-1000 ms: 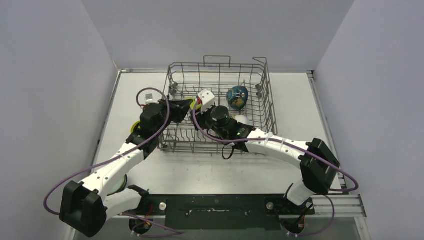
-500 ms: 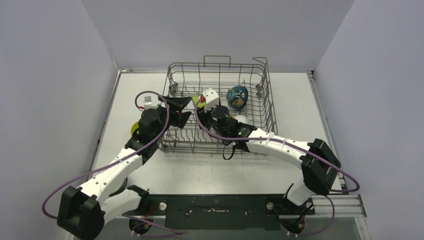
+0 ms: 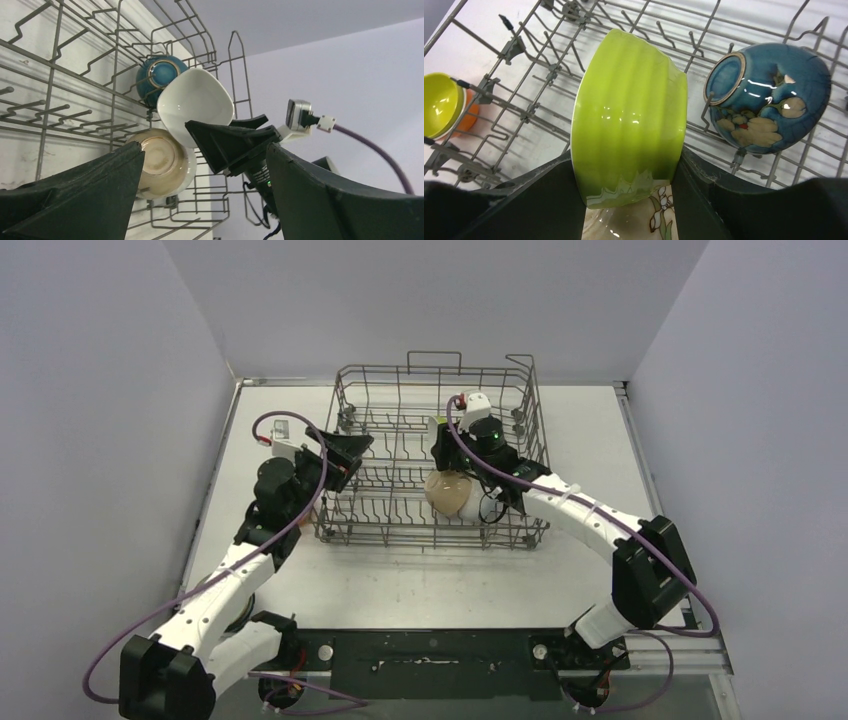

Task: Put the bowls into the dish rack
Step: Place the bowl in the dish rack.

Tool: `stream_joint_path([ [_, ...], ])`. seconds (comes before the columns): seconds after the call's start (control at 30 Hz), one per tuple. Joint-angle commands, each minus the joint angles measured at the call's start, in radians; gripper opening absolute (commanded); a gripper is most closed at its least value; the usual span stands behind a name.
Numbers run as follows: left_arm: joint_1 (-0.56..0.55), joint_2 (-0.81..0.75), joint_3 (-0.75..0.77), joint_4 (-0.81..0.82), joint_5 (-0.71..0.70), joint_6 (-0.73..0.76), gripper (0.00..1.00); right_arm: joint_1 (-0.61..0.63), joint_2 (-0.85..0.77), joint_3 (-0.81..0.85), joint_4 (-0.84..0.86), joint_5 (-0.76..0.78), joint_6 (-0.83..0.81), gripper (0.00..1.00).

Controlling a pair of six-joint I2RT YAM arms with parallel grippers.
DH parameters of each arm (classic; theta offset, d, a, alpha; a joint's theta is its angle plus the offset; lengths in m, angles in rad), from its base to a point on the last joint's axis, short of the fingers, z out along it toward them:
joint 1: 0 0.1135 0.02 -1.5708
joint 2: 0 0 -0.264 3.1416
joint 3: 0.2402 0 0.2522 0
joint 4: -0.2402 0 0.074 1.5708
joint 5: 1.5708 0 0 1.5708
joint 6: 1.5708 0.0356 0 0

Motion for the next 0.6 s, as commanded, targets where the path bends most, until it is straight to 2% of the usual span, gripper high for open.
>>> stream_joint_path([
  [0.0, 0.028, -0.033, 0.054, -0.035, 0.124, 0.192, 0.92, -0.035, -0.058, 0.064, -0.001, -0.178, 0.051, 0.05],
  [0.07, 0.040, -0.039, 0.077, -0.107, 0.140, 0.259, 0.97, -0.061, -0.064, 0.078, -0.004, -0.242, 0.065, 0.05],
  [0.13, 0.049, -0.043, 0.099, -0.184, 0.154, 0.322, 0.96, -0.095, -0.066, 0.096, 0.000, -0.337, 0.091, 0.05],
  [0.23, 0.064, -0.042, 0.099, -0.174, 0.231, 0.344, 0.96, -0.128, -0.067, 0.126, 0.009, -0.438, 0.132, 0.05],
  [0.37, 0.073, -0.025, 0.067, -0.018, 0.351, 0.281, 0.96, -0.151, -0.056, 0.173, 0.031, -0.559, 0.192, 0.05],
  [0.57, 0.076, 0.038, -0.007, 0.347, 0.453, 0.090, 0.98, -0.168, -0.033, 0.206, 0.151, -0.749, 0.308, 0.05],
])
